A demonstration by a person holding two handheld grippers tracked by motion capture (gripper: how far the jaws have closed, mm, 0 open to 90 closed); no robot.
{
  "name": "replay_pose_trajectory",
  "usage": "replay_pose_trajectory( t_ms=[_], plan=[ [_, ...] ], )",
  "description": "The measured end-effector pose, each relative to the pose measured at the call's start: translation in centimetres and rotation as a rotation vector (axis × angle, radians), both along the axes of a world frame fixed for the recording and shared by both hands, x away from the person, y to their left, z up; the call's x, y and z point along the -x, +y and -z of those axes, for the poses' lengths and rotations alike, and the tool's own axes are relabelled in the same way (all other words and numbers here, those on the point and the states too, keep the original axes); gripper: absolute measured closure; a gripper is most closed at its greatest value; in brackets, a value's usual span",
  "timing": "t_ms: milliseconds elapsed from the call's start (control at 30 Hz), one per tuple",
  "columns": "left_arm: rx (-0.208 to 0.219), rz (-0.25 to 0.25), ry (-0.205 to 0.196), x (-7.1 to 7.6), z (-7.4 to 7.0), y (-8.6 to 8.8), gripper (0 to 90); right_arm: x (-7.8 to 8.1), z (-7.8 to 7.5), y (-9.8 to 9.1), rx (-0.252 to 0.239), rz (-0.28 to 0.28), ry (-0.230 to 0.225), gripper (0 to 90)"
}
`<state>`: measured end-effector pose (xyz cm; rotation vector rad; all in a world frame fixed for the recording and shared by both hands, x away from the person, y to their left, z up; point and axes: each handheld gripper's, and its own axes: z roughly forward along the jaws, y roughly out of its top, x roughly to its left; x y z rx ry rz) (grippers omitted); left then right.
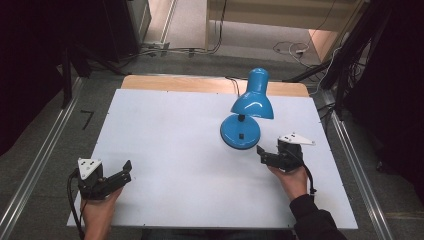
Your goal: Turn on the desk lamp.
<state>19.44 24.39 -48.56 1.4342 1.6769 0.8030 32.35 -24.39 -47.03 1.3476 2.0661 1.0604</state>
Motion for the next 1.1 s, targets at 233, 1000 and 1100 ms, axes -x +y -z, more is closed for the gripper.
replay_pose_trajectory(
  t_ms=[233,1000,1100],
  plan=[
    [-0.003,0.004,0.002,0.0,0.0,0.0,9.0,-0.6,0.2,0.5,-0.008,0.0,0.007,14.4],
    [0.003,0.004,0.004,0.0,0.1,0.0,9.0,-1.9,0.3,1.9,-0.009,-0.004,0.008,17.6],
    [0.002,0.005,0.006,0.0,0.1,0.0,9.0,-2.2,0.2,2.3,-0.006,-0.003,0.0,16.4]
  ],
)
